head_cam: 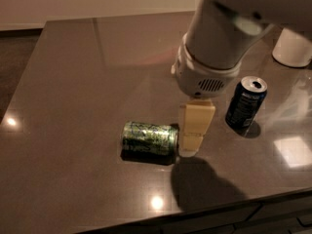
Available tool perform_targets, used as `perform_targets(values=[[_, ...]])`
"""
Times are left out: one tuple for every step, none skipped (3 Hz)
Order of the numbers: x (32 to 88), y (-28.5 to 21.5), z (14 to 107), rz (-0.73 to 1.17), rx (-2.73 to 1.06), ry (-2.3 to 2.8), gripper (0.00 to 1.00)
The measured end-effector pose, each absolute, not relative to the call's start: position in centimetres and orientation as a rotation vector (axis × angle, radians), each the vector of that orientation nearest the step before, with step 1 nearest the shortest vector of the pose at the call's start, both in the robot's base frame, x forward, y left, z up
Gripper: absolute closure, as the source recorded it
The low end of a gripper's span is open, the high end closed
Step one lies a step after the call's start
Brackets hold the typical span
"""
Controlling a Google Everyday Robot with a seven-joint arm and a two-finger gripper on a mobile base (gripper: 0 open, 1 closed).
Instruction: Pick green can
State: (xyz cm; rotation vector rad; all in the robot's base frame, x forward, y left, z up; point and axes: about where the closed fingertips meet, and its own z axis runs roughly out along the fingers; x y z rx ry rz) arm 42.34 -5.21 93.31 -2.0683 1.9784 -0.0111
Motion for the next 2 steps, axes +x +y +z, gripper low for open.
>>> perform_targets(values=[[41.7, -2.4, 89.7, -0.022, -2.173, 1.969, 0.0], [40.7, -0.6, 86.9, -0.019, -2.252, 1.967, 0.0]])
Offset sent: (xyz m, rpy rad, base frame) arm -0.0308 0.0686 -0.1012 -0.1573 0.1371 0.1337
